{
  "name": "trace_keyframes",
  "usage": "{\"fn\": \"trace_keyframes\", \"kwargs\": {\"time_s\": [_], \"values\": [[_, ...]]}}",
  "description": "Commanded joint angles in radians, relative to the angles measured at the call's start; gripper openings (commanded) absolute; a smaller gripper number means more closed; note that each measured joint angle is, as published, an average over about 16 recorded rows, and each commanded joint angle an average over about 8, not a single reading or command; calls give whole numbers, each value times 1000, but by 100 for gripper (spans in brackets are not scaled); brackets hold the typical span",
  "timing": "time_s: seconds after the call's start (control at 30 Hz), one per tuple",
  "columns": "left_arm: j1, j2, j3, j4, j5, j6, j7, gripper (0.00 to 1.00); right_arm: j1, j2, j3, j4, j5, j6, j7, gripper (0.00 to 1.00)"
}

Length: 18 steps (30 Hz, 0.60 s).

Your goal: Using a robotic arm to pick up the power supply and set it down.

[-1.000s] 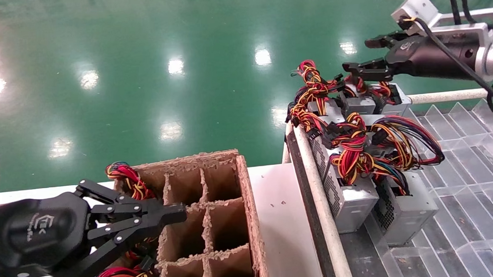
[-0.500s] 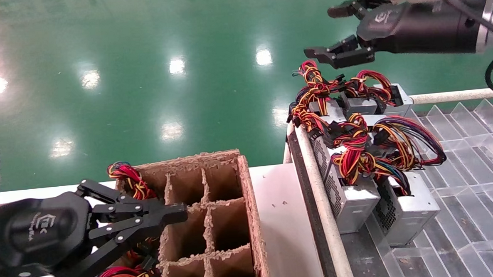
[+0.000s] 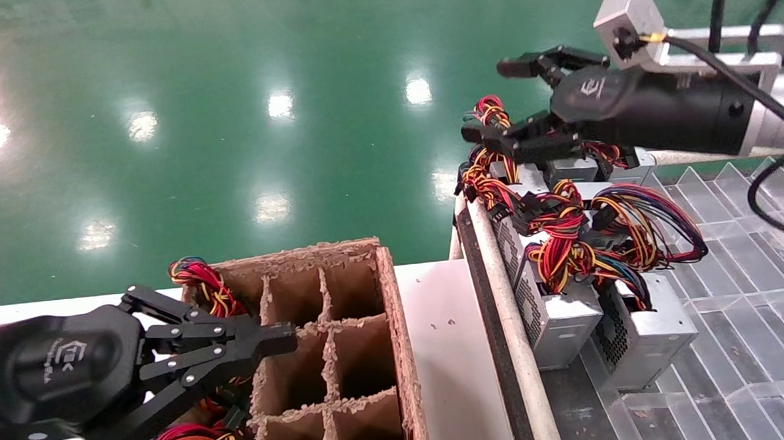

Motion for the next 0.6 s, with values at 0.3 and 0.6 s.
{"fn": "trace_keyframes", "kwargs": {"time_s": [0.3, 0.6], "values": [[0, 0, 0, 0, 0, 0, 0, 100, -165, 68, 96, 202, 64, -31, 74, 100], [0, 0, 0, 0, 0, 0, 0, 100, -312, 128, 181, 381, 121, -58, 139, 100]]}}
